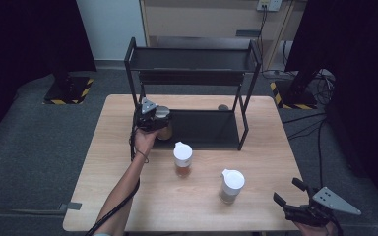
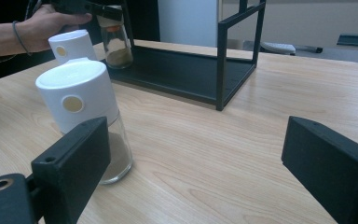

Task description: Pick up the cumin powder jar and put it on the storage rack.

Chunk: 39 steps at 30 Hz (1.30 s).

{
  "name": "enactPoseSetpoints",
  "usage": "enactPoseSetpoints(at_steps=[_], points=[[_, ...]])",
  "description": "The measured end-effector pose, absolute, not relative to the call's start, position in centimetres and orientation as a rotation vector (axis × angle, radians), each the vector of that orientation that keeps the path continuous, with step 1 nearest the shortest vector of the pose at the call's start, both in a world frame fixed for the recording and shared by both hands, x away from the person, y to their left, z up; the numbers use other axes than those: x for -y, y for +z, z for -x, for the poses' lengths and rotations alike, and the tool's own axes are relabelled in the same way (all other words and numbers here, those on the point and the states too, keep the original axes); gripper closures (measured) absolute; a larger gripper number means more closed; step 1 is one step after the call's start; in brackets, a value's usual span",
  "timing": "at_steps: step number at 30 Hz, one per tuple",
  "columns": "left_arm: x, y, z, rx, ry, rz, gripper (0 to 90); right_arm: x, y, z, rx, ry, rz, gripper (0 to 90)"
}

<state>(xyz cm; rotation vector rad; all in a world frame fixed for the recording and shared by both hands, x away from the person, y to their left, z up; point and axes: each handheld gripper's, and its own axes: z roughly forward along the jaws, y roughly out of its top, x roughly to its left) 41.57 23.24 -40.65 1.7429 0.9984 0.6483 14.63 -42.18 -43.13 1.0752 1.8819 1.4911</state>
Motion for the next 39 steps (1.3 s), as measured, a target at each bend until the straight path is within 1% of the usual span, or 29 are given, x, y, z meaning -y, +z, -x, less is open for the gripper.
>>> enactPoseSetpoints(at_steps=[1, 9, 11, 14, 20, 30, 34, 39], points=[[-23.3, -40.7, -41.6, -0.998, 0.645, -1.733, 31.5, 42.2, -43.1, -14.6, -1.882, 1.491, -1.075, 8.2], [-22.6, -39.2, -41.4, -0.975, 0.669, -1.739, 13.3, 42.2, -43.1, -14.6, -1.882, 1.491, -1.075, 8.2], [-22.6, -38.6, -41.4, -0.977, 0.655, -1.735, 9.2, 42.2, -43.1, -14.6, -1.881, 1.491, -1.074, 8.2], [-22.8, -37.8, -41.2, -0.965, 0.656, -1.728, 6.7, 42.2, -43.1, -14.6, -1.880, 1.491, -1.076, 8.2], [-23.4, -36.5, -40.4, -0.924, 0.651, -1.706, 6.2, 42.1, -43.1, -14.6, -1.883, 1.489, -1.072, 8.3], [-24.9, -33.0, -38.9, -0.838, 0.615, -1.740, 6.1, 42.1, -43.1, -14.6, -1.884, 1.488, -1.073, 8.3], [-25.2, -32.2, -37.9, -0.821, 0.613, -1.744, 2.9, 42.1, -43.1, -14.6, -1.886, 1.488, -1.070, 8.2], [-25.9, -31.5, -36.9, -0.786, 0.581, -1.755, 3.0, 42.1, -43.0, -14.6, -1.886, 1.488, -1.070, 8.2]])
